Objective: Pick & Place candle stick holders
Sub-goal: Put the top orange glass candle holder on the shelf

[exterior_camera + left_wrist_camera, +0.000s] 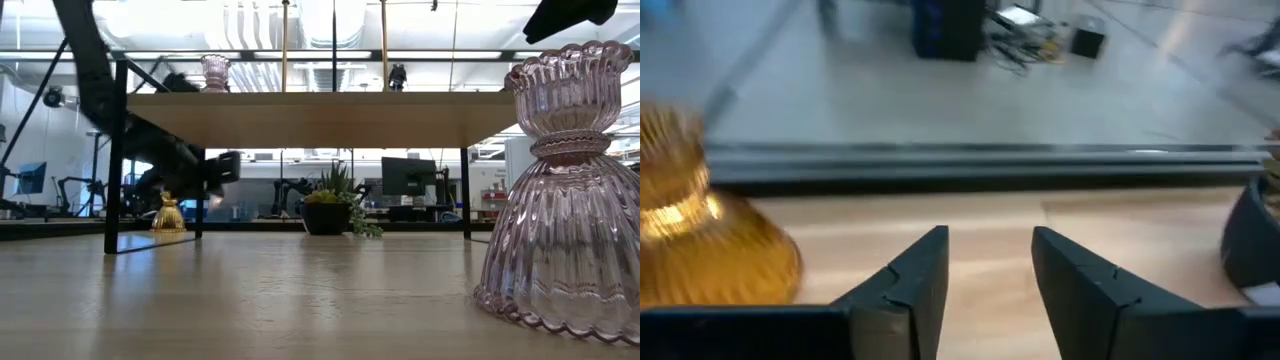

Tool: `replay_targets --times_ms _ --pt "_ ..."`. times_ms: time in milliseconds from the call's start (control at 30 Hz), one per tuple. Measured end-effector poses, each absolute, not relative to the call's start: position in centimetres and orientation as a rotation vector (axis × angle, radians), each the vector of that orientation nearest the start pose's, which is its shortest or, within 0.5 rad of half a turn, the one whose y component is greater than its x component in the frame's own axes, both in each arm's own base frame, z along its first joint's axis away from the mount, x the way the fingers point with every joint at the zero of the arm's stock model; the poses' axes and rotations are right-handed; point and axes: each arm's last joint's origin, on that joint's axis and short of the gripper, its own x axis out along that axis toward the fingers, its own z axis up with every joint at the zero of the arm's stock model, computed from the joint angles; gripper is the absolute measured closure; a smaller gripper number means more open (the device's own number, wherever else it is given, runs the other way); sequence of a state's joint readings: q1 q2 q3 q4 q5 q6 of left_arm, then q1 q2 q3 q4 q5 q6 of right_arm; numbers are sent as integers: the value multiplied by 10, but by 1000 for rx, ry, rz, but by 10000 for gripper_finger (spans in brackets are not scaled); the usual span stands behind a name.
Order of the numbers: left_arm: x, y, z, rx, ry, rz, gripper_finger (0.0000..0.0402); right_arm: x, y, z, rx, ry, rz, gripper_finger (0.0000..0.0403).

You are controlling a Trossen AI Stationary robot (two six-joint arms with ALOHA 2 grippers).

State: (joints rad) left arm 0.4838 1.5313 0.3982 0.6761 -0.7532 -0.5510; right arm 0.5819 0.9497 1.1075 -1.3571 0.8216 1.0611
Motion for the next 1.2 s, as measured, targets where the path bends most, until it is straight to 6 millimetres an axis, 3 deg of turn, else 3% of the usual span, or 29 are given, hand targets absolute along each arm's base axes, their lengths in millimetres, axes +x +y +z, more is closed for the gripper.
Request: replay_targets --times_ms 167,333,600,967,1200 --pt "242 113 158 -132 280 1552 255 120 55 333 208 717 -592 269" --pt "252 98 177 33 261 1699 261 119 54 332 162 743 -585 273" --pt "240 108 166 -59 237 1724 261 117 53 326 155 770 -604 271" --pt "220 106 153 -191 205 1711 261 115 52 322 171 770 -612 261" --pt "198 108 146 -292 158 1739 261 112 50 324 189 757 -610 266"
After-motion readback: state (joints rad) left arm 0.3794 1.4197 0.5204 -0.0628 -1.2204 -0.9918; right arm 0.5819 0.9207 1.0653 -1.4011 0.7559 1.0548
